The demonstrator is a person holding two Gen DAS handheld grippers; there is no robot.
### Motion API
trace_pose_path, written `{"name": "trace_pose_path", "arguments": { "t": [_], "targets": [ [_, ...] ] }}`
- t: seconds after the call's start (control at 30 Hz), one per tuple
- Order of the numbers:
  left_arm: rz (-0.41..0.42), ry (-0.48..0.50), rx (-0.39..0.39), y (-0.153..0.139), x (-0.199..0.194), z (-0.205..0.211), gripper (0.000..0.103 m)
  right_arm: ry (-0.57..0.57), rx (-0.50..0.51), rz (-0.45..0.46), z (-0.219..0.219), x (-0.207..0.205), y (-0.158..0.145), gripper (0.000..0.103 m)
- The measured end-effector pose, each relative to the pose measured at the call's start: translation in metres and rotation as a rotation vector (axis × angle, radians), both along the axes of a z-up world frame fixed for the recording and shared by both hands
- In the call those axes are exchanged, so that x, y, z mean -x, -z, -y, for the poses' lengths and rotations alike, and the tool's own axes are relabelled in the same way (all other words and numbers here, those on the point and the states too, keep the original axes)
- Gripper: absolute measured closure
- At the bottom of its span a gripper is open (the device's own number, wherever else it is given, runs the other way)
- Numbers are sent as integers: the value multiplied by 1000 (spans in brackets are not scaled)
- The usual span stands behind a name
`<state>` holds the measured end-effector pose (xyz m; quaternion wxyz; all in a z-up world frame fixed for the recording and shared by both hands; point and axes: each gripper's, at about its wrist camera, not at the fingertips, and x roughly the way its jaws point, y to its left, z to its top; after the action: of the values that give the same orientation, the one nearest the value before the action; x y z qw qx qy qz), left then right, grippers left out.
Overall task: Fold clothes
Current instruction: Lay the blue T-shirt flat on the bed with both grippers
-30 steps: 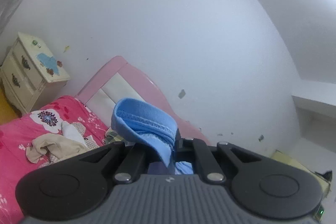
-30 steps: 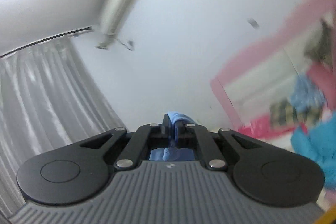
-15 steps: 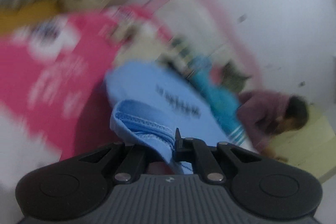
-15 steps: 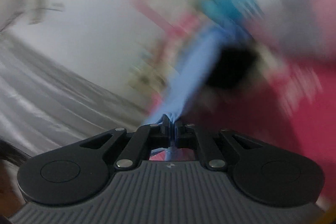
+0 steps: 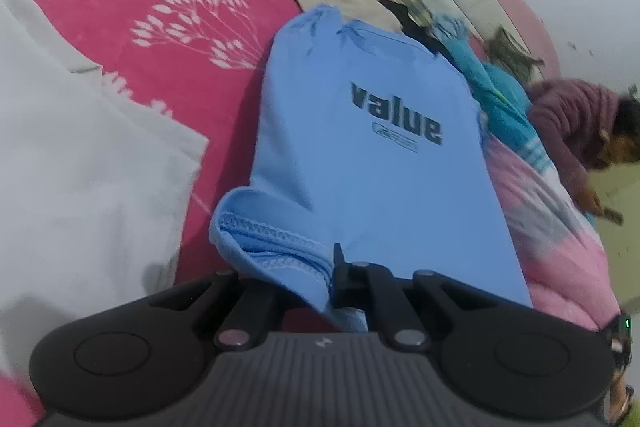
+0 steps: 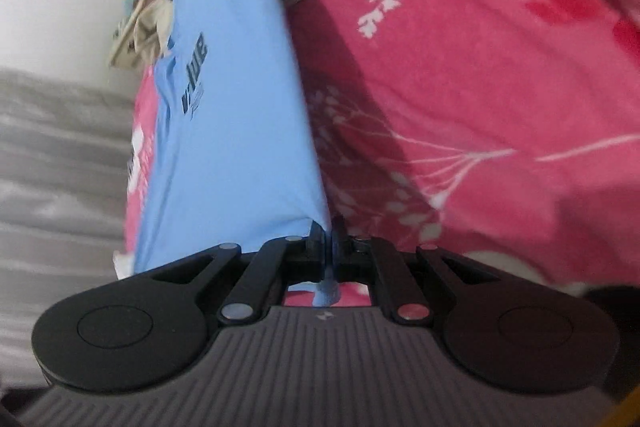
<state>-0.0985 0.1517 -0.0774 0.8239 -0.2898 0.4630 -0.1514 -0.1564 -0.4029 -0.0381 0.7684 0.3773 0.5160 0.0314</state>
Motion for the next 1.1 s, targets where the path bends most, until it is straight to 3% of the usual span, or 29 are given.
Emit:
{"name": "trace_pose_path", "arguments": {
  "t": [0.07, 0.2, 0.3, 0.33, 0.47, 0.57, 0.73, 0.8, 0.93, 1.1],
  "targets": [
    [1, 45, -52, 5, 5, 12, 99, -31, 34, -33, 3, 6, -9, 102],
    [-5, 151, -115, 34, 9, 35, 96, -83, 93, -145, 5, -4, 26, 100],
    [-39, 191, -171, 48, 18, 38, 85, -114, 148, -245, 2, -15, 54, 94],
    [-37, 199, -180, 48, 24, 36, 81, -111, 177, -276, 3, -16, 57, 87],
    [-27, 195, -176, 43, 48, 16, 69, -108, 369, -266, 8, -4, 38, 79],
    [-38, 164, -179, 38, 60, 3, 69, -138, 429, -160, -3, 8, 12, 77],
    [74, 156, -293, 19, 67, 1, 69, -494, 356, 138, -91, 6, -11, 77],
    [112, 209, -362, 16, 66, 8, 69, -643, 325, 228, -133, 0, -7, 77],
    [158, 332, -517, 23, 67, 24, 70, -867, 283, 318, -199, -8, 5, 78],
    [214, 493, -641, 42, 66, 40, 71, -1070, 245, 422, -262, -10, 15, 78]
  ]
}}
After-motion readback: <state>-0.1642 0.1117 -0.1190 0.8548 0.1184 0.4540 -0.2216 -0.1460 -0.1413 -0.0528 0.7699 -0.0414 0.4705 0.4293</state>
